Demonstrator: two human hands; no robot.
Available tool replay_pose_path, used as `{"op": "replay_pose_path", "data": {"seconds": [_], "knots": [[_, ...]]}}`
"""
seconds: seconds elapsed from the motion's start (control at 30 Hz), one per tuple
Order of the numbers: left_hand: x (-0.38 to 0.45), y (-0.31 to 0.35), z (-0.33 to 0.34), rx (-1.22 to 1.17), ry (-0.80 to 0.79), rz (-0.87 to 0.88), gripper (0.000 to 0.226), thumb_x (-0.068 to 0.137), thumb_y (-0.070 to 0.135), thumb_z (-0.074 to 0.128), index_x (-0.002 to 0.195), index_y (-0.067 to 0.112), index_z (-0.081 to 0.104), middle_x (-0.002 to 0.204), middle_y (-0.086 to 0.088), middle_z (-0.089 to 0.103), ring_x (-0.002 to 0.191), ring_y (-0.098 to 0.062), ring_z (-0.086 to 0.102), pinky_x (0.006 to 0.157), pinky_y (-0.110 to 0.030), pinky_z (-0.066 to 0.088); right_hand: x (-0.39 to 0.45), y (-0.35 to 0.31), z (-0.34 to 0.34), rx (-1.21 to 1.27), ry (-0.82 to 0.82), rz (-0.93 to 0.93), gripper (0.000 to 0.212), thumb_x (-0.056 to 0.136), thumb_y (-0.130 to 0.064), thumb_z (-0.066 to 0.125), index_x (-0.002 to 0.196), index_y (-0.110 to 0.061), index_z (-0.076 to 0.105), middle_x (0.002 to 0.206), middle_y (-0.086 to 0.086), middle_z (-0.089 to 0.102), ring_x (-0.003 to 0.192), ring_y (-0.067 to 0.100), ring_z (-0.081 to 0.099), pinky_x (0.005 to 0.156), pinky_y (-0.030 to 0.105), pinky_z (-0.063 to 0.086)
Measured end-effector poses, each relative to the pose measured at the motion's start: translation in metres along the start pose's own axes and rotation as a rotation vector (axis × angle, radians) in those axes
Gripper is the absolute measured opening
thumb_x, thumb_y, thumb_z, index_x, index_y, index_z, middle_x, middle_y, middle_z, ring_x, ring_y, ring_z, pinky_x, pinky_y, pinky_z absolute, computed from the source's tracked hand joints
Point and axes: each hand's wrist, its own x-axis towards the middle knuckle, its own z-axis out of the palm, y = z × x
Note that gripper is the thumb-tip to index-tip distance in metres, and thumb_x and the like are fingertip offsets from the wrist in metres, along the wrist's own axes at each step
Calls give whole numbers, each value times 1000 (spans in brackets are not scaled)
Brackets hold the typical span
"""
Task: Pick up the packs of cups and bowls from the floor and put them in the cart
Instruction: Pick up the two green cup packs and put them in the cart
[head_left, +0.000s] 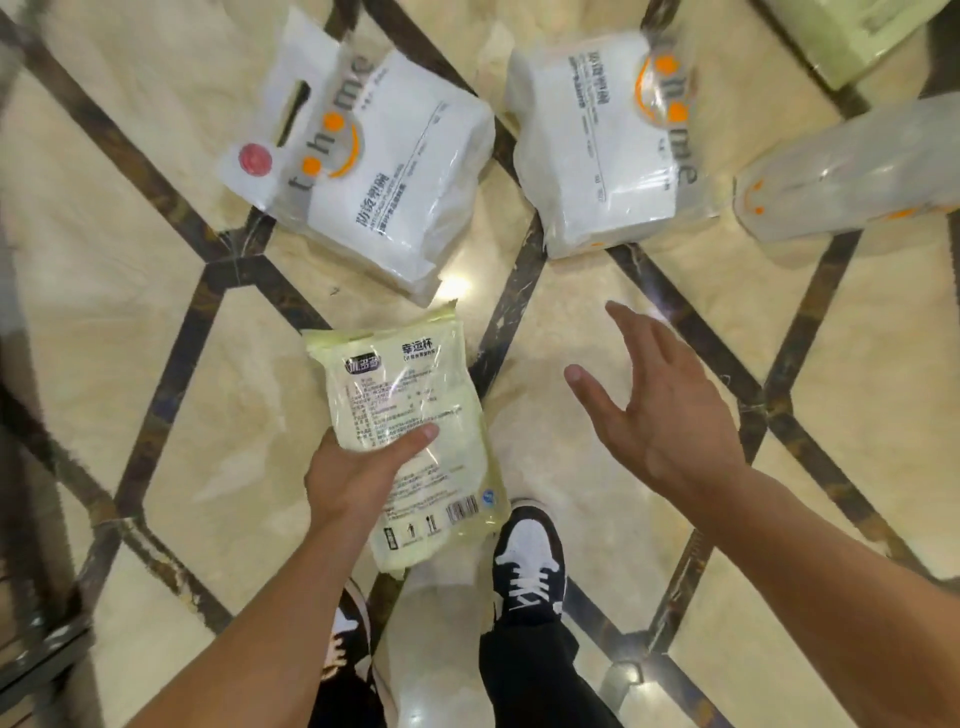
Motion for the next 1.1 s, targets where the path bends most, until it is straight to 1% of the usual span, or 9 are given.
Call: {"op": "replay_pose_path", "data": {"seconds": [0.1,0.27,0.33,0.43,0.47,0.57,0.67,0.93,1.1], "knots": [[-18,60,2,-44,-22,84,63,61,42,98,115,29,71,105,12,75,94,-12,72,72,-22,51,9,2,-38,-7,44,-13,76,98,-68,42,162,-31,25,168,1,32,152,29,31,117,53,37],[-50,159,5,-35,-105,216,39,67,32,96,96,37,70,90,20,74,78,5,69,55,-9,49,26,10,-105,7,128,-10,79,95,-73,38,162,-33,26,168,1,31,153,31,28,118,57,34],[-61,193,5,-20,-138,253,43,67,32,96,102,32,73,97,15,76,85,-1,72,63,-14,53,35,12,-132,9,165,0,81,93,-73,37,162,-32,28,168,1,31,154,30,27,119,55,33],[-72,237,7,7,-165,281,47,64,37,96,104,30,73,105,7,78,99,-17,74,93,-35,57,50,15,-166,-2,183,34,78,95,-71,40,162,-33,27,169,2,29,155,30,25,120,52,31],[-74,250,8,8,-180,289,45,64,38,95,102,32,73,105,8,78,100,-18,74,96,-38,56,56,16,-175,-6,191,38,79,94,-72,39,162,-33,28,169,2,29,155,31,26,120,52,32],[-73,283,15,27,-219,334,40,63,40,94,97,34,72,98,13,78,96,-15,74,91,-37,56,79,15,-198,-19,210,46,81,93,-72,37,162,-32,28,169,3,30,154,30,27,118,51,33],[-61,316,30,26,-260,330,45,58,44,95,97,32,76,89,14,81,91,-13,77,88,-37,59,110,18,-217,-47,168,84,77,99,-70,40,164,-34,21,172,1,21,157,27,20,120,51,28],[-16,394,69,11,-333,351,65,47,52,92,107,31,78,98,12,82,96,-11,77,100,-42,56,208,27,-253,-144,69,170,78,99,-70,38,164,-33,16,172,4,18,157,29,18,120,54,28],[10,434,90,45,-326,342,79,45,58,94,116,31,74,102,13,80,99,-14,75,100,-44,56,255,41,-270,-162,60,234,78,99,-71,38,163,-31,17,171,4,21,155,33,23,117,60,34]]}}
